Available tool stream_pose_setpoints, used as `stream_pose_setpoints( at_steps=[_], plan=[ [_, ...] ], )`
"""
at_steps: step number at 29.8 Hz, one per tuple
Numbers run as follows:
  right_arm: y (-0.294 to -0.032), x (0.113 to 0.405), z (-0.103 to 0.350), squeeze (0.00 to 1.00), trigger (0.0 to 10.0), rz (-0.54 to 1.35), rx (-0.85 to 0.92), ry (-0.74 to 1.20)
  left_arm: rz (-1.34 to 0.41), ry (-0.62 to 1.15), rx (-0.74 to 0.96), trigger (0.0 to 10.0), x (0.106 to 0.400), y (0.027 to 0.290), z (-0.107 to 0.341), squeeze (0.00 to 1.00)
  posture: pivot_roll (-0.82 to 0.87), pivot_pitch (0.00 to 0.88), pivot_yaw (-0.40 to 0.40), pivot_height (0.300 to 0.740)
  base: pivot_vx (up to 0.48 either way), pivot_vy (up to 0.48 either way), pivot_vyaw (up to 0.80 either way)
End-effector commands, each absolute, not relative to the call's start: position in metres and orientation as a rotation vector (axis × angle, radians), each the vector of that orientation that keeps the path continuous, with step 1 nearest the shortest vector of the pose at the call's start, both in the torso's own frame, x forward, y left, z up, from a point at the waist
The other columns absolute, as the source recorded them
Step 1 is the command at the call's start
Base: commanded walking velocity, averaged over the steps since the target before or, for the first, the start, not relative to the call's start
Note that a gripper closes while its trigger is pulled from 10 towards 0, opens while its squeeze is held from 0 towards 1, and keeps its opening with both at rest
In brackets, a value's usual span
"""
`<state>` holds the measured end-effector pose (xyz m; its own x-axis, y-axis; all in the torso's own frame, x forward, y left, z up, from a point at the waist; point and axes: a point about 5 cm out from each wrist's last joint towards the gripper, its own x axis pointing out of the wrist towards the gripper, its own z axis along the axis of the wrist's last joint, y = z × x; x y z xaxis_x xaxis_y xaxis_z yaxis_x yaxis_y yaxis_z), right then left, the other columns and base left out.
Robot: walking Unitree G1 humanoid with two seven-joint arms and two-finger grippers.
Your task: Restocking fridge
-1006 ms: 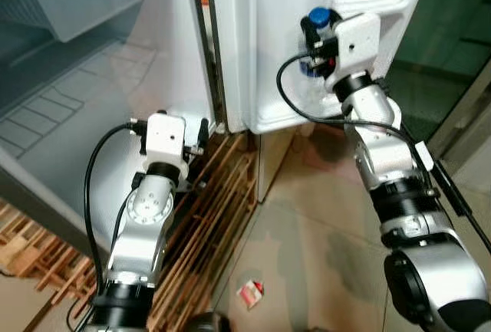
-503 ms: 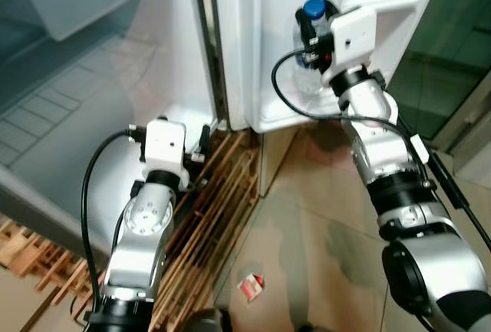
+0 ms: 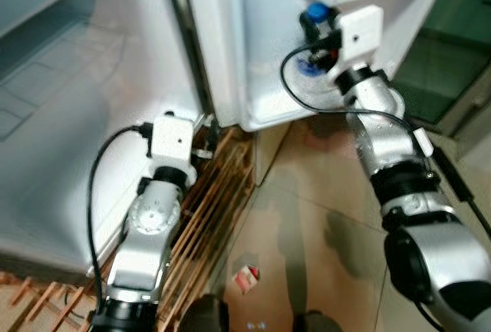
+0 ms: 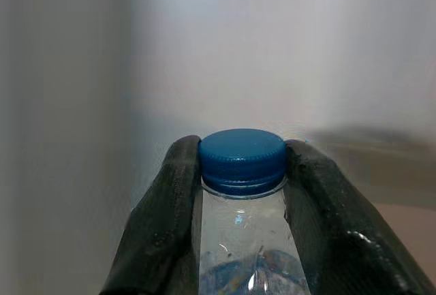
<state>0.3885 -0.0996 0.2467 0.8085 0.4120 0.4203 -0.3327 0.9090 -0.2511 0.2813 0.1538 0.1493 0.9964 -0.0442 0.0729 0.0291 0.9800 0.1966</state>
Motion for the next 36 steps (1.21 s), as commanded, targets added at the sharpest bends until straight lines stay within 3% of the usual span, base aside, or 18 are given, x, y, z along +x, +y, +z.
stream_pose_setpoints(
  at_steps=[1,3,4,9,10,12,29,30,36],
  plan=[
    [-0.096,0.388,0.257,0.00,0.0,0.415,-0.175,-0.536,-0.053,-0.095,0.200,10.0,0.279,0.150,0.155,0.00,0.27,0.154,0.087,0.740,0.000,0.000,0.00],
    [-0.097,0.391,0.254,0.00,0.0,0.387,-0.177,-0.514,-0.054,-0.095,0.205,10.0,0.279,0.150,0.155,0.00,0.27,0.156,0.088,0.740,0.000,0.000,0.00],
    [-0.099,0.392,0.252,0.00,9.7,0.368,-0.183,-0.499,-0.055,-0.096,0.207,10.0,0.279,0.150,0.156,0.00,0.27,0.159,0.089,0.740,0.000,0.000,0.00],
    [-0.107,0.395,0.250,0.00,10.0,0.306,-0.175,-0.480,-0.061,-0.092,0.207,10.0,0.278,0.149,0.156,0.00,0.26,0.163,0.088,0.740,0.000,0.000,0.00],
    [-0.110,0.396,0.250,0.96,10.0,0.289,-0.167,-0.482,-0.062,-0.091,0.207,10.0,0.278,0.149,0.156,0.00,0.26,0.166,0.089,0.740,0.000,0.000,0.00],
    [-0.116,0.397,0.250,1.00,10.0,0.256,-0.153,-0.485,-0.062,-0.090,0.207,10.0,0.277,0.148,0.156,0.00,0.26,0.167,0.089,0.740,0.000,0.000,0.00],
    [-0.123,0.398,0.251,1.00,10.0,0.199,-0.219,-0.507,-0.062,-0.082,0.212,10.0,0.276,0.150,0.156,0.00,0.27,0.171,0.092,0.740,0.000,0.000,0.00],
    [-0.123,0.398,0.251,0.00,10.0,0.190,-0.225,-0.504,-0.061,-0.082,0.212,10.0,0.276,0.150,0.156,0.00,0.27,0.171,0.092,0.740,0.000,0.000,0.00],
    [-0.125,0.395,0.252,0.00,10.0,0.174,-0.208,-0.530,-0.064,-0.071,0.218,10.0,0.277,0.149,0.154,0.00,0.26,0.166,0.086,0.740,0.000,0.000,0.00]
  ],
)
